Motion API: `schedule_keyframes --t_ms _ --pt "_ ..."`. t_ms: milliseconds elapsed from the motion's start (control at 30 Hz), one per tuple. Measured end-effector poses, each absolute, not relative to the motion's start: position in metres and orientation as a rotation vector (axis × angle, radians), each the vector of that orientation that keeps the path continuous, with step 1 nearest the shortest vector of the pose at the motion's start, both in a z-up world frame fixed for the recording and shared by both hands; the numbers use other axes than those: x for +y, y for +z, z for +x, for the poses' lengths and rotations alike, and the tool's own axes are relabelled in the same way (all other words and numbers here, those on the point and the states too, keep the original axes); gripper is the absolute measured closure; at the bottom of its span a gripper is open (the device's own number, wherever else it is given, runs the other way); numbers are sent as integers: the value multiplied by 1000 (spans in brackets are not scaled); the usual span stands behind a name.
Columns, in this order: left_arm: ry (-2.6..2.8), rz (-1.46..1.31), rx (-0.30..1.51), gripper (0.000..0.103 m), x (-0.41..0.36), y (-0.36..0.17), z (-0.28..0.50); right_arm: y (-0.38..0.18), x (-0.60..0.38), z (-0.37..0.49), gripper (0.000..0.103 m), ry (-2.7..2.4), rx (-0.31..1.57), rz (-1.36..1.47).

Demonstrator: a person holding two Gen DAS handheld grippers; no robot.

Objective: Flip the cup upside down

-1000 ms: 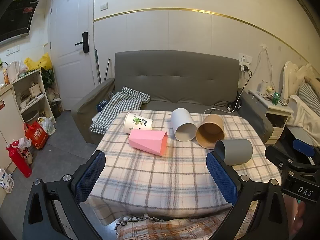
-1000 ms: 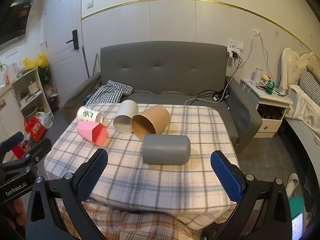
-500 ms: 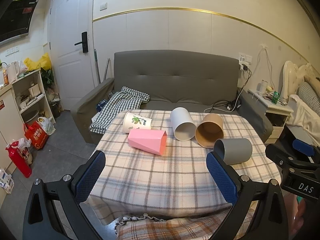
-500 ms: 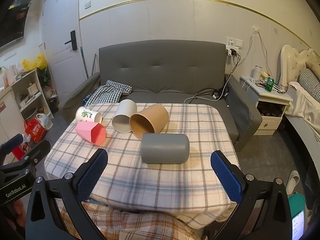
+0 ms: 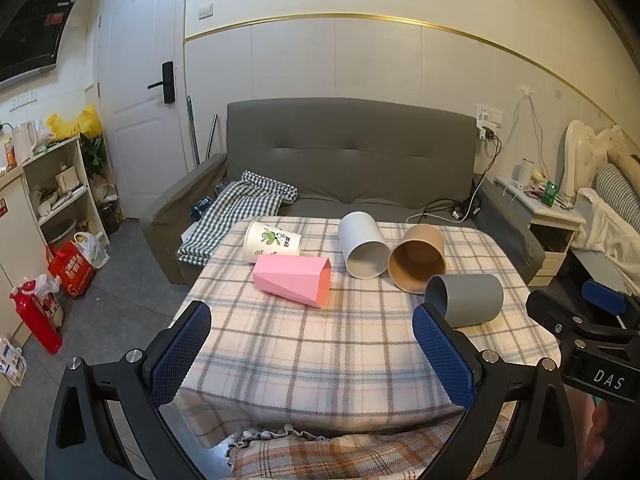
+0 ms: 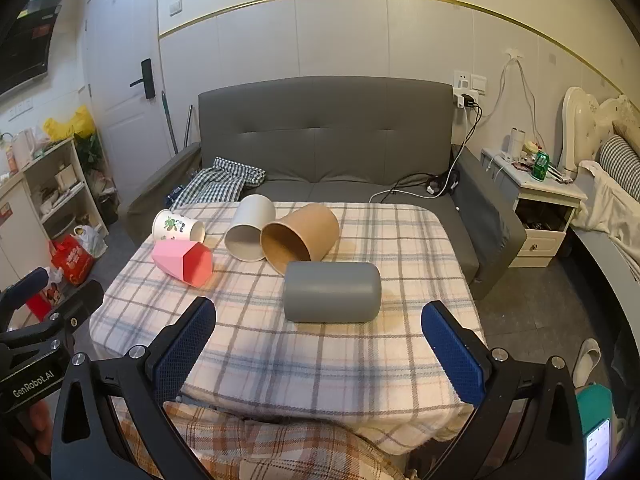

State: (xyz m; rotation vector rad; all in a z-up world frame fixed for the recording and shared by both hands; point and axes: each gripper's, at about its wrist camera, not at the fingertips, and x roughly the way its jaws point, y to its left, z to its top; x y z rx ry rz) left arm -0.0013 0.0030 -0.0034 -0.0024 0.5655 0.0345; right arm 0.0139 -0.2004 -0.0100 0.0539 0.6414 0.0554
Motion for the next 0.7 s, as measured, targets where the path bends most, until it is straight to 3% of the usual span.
schedule_keyframes --t_ms 700 --pt "34 -4 566 0 3 -4 -1 -12 -199 13 0 58 645 54"
